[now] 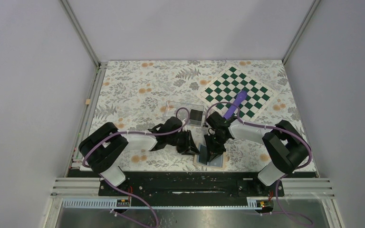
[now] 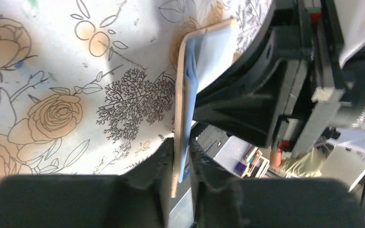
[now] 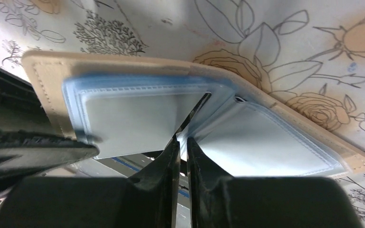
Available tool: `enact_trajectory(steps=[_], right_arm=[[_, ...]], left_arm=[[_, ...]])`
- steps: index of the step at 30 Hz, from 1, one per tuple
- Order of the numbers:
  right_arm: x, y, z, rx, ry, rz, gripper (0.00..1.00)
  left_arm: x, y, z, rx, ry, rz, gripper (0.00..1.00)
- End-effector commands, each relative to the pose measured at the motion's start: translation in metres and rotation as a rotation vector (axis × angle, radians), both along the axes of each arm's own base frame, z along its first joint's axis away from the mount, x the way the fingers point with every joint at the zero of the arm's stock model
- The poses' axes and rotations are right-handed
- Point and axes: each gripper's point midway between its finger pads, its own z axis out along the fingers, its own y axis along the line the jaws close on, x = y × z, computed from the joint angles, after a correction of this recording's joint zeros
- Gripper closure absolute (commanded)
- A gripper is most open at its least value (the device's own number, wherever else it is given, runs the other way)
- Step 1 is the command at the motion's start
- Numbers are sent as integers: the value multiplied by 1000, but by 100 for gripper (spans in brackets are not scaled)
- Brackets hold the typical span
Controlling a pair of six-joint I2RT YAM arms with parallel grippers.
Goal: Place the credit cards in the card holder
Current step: Insert the credit card into the card holder, then close the card holder at the center of the board.
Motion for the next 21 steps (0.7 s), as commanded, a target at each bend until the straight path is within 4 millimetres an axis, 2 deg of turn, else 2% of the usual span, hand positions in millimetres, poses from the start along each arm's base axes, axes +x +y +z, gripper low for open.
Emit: enact_trajectory(steps=[1, 2, 3, 6, 12, 17, 21], right_arm=[[14, 18, 14, 80, -52, 3, 81], [16, 20, 19, 91, -60, 1, 79], [18, 21, 26, 103, -77, -1, 78], [25, 21, 42, 115, -138, 1, 67], [40, 13, 70, 80, -255, 7, 45], [46, 9, 67, 24, -267, 29, 36], [45, 14, 59, 5, -239, 56, 34]], left_arm=[[6, 12, -6, 160, -73, -16, 92], [7, 14, -4, 171, -84, -7, 98], [8, 19, -5, 204, -88, 6, 100], [13, 39, -3, 311, -119, 36, 100], [13, 75, 19, 483, -180, 46, 100], [15, 96, 32, 588, -202, 58, 100], [14, 99, 36, 625, -202, 47, 100]])
